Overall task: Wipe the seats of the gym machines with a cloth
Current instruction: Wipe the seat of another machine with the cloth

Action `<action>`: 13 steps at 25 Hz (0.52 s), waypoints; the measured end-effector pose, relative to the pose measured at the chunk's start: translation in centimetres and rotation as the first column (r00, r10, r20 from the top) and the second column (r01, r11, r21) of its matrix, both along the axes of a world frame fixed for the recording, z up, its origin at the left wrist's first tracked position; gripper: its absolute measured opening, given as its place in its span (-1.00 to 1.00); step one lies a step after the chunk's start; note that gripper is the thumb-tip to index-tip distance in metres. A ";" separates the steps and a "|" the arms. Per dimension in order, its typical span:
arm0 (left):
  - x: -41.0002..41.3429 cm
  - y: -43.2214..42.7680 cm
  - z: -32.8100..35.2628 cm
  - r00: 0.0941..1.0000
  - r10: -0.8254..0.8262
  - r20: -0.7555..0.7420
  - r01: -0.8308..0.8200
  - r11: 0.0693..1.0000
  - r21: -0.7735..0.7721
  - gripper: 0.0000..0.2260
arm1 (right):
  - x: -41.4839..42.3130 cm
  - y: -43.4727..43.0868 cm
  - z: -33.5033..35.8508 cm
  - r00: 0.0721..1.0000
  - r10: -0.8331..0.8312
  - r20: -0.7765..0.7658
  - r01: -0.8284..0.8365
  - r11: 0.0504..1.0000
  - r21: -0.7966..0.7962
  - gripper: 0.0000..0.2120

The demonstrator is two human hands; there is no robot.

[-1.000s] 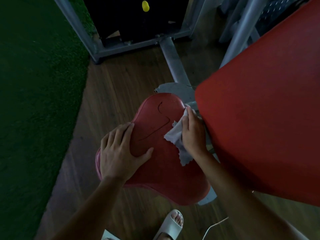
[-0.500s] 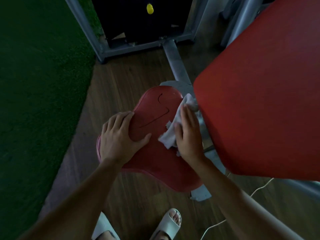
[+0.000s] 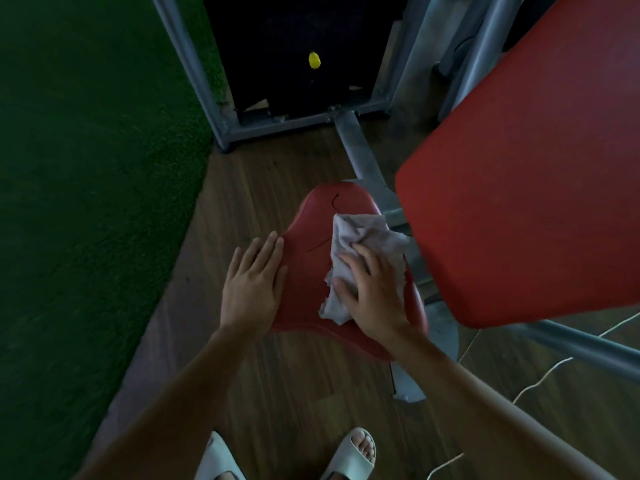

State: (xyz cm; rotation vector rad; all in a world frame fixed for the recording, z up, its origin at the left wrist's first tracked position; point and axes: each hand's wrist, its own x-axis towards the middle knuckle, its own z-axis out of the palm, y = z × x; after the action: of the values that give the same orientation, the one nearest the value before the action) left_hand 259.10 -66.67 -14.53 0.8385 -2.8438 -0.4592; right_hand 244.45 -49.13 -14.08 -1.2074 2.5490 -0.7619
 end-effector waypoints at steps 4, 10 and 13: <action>0.2 0.4 -0.1 0.999 0.027 0.020 -0.028 0.999 0.028 -0.54 | -1.6 -1.9 -1.1 0.995 0.095 -0.040 -0.093 0.994 0.053 -0.50; 0.3 -0.2 -0.8 0.997 0.014 -0.073 -0.011 0.999 0.038 -0.56 | -7.8 -8.0 -2.5 0.995 0.087 -0.039 -0.070 0.946 0.317 -0.41; 0.5 -1.2 -1.3 0.991 -0.015 -0.135 0.024 0.997 0.068 -0.57 | -6.1 -9.0 -2.2 0.999 -0.001 -0.040 0.009 0.979 0.201 -0.44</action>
State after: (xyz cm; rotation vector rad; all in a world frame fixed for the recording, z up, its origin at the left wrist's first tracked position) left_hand 259.64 -67.86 -15.83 0.7610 -2.7284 -0.5966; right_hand 238.39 -58.15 -16.29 -1.1618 2.5872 -0.4704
